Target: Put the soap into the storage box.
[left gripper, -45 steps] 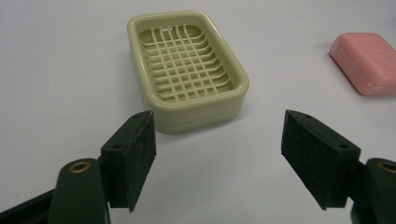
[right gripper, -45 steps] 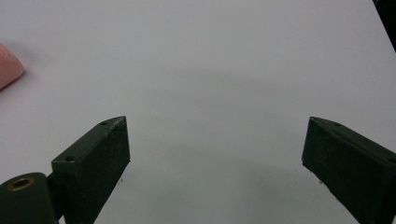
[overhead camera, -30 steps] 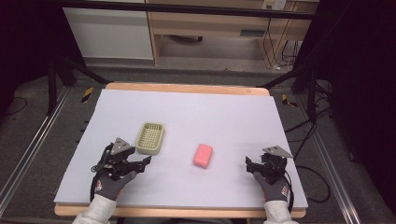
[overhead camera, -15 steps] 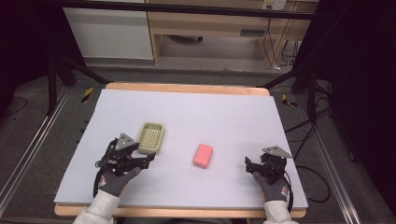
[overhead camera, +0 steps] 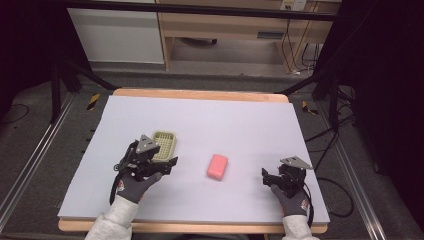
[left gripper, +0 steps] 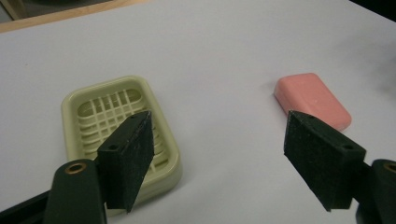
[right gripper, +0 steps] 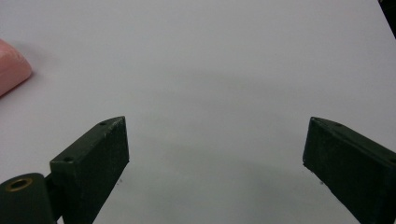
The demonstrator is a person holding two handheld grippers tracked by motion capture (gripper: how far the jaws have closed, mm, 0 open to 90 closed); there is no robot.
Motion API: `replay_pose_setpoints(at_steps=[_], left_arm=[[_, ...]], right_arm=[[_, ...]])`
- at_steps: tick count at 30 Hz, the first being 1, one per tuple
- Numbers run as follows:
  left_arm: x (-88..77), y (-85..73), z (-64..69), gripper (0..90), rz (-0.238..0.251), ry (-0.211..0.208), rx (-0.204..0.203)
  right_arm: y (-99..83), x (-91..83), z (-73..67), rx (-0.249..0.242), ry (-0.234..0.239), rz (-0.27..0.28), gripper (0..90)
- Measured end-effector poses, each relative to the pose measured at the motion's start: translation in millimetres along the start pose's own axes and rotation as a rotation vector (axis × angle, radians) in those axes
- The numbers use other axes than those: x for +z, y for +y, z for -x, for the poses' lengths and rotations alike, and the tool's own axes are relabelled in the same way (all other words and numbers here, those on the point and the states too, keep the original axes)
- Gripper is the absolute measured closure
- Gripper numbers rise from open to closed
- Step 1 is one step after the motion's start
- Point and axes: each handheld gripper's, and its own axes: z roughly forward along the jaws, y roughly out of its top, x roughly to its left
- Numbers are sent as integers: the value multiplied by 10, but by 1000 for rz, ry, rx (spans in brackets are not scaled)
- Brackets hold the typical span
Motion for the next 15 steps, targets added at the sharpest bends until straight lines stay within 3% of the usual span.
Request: replay_pose_setpoints(at_steps=[15], left_arm=[[215, 134, 194, 232, -21, -30, 32]], right_arm=[[3, 1, -10, -7, 3, 0, 73]])
